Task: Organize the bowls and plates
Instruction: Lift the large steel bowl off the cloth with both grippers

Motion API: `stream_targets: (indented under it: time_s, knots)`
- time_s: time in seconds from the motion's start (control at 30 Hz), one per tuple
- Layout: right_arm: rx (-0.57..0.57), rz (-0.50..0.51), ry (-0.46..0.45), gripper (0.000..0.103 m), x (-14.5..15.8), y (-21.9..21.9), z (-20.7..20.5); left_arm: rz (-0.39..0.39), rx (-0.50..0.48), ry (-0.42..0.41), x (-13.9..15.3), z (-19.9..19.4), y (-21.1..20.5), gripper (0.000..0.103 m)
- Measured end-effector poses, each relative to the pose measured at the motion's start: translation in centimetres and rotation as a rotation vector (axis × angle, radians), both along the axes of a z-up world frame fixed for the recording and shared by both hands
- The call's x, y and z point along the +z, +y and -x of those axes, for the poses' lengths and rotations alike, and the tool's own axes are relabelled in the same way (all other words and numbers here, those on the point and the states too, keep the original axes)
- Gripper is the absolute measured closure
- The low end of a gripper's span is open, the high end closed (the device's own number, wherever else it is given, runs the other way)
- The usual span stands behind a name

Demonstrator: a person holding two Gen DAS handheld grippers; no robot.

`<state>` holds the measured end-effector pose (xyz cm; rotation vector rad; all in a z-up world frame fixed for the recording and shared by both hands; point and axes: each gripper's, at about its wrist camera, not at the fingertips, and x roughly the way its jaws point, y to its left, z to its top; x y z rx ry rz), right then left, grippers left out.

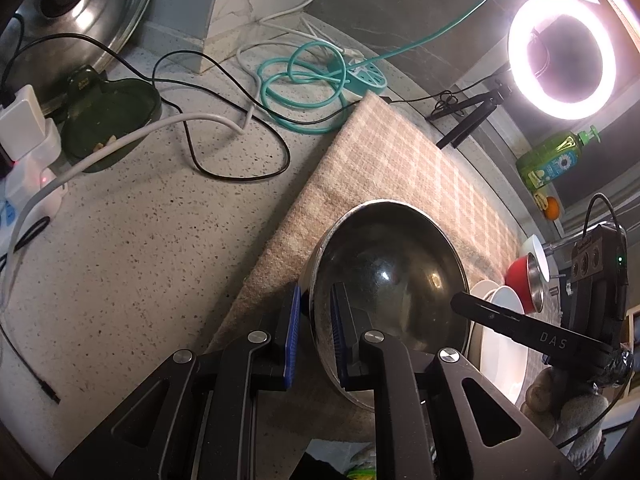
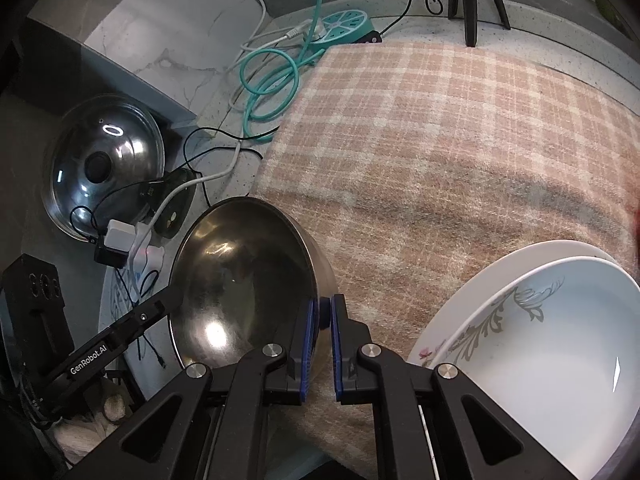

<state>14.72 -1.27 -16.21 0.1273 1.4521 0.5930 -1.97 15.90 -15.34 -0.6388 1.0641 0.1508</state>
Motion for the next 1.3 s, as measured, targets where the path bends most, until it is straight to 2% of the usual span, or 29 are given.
stream_targets:
  time_s: [0.37, 0.73, 1.3]
  knots:
    - [-0.023, -0.014, 0.008, 0.095, 0.5, -0.7, 0.4, 0.018, 0.01, -0.01, 0.6, 0.5, -0.2, 0.09]
    - [-0.028, -0.051, -0.002, 0.095, 2.5, -2.3, 1.4, -0.002, 0.009, -0.066, 3.4, 1.3, -1.4, 0.09]
    - [-0.09, -0.094, -0.04, 0.095, 6.2, -9.4, 2.7, -0.01, -0.057, -0.145, 6.9, 1.0, -7.5, 0.09]
